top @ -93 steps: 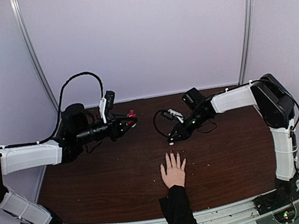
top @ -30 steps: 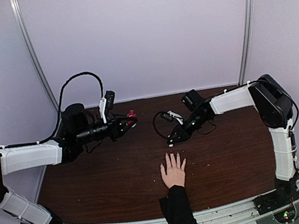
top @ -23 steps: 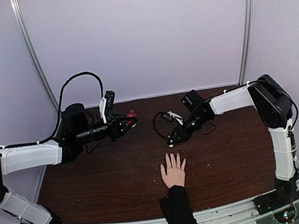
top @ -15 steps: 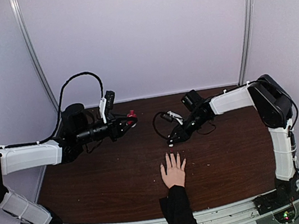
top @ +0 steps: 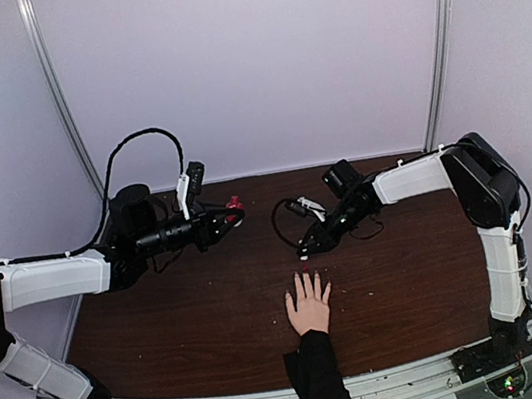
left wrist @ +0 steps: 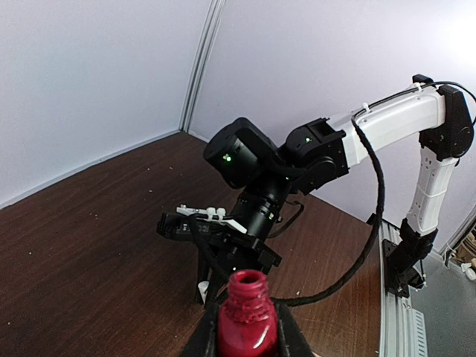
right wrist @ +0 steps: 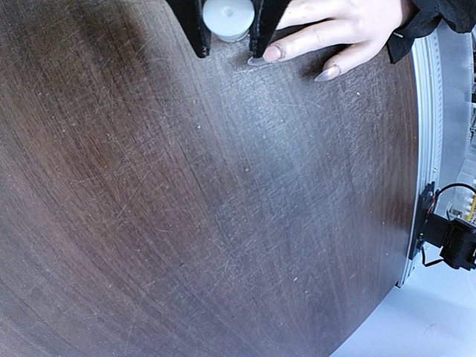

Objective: Paint the nails
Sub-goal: Paint the hand on the nail.

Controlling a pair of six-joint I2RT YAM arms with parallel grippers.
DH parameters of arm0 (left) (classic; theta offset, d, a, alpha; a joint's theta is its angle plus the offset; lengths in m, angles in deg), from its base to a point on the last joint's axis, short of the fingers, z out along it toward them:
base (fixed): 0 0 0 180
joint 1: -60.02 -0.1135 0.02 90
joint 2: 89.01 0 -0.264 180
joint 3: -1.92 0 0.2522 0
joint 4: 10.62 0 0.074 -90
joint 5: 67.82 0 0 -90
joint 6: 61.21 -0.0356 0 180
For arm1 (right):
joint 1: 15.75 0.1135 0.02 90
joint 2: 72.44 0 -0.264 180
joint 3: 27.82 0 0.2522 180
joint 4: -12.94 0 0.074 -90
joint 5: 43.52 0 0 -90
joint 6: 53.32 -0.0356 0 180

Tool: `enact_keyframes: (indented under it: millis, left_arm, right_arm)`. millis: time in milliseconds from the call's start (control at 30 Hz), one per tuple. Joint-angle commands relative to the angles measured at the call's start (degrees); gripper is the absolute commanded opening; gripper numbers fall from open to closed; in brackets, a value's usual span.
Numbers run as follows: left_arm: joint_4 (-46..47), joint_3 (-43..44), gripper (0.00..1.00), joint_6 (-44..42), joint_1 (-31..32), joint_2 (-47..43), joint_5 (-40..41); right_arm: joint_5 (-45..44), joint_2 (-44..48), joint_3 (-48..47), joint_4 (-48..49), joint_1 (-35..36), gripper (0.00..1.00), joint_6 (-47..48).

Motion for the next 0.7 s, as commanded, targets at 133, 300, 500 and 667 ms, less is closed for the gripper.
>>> enact_keyframes:
  millis: [133, 300, 500, 667]
  left_arm:
    - [3.6, -0.1, 0.00, -0.5, -0.4, 0.2, -0.5]
    - [3.6, -0.1, 0.00, -0.5, -0.4, 0.1, -0.5]
    - [3.6, -0.2, 0.00, -0.5, -0.4, 0.1, -0.4]
    - [3.6, -0.2, 0.00, -0.6, -0.4, 0.0, -0.4]
  right_arm:
    - [-1.4, -0.7, -1.6, 1.2, -0.1, 0.00, 0.0]
    - [-1.4, -0.6, -1.5, 1.3, 0.0, 0.00, 0.0]
    - [-1.7, -0.5, -1.6, 1.4, -0.1, 0.00, -0.1]
    - [-2.0, -0.8, -1.7, 1.5, -0.1, 0.00, -0.3]
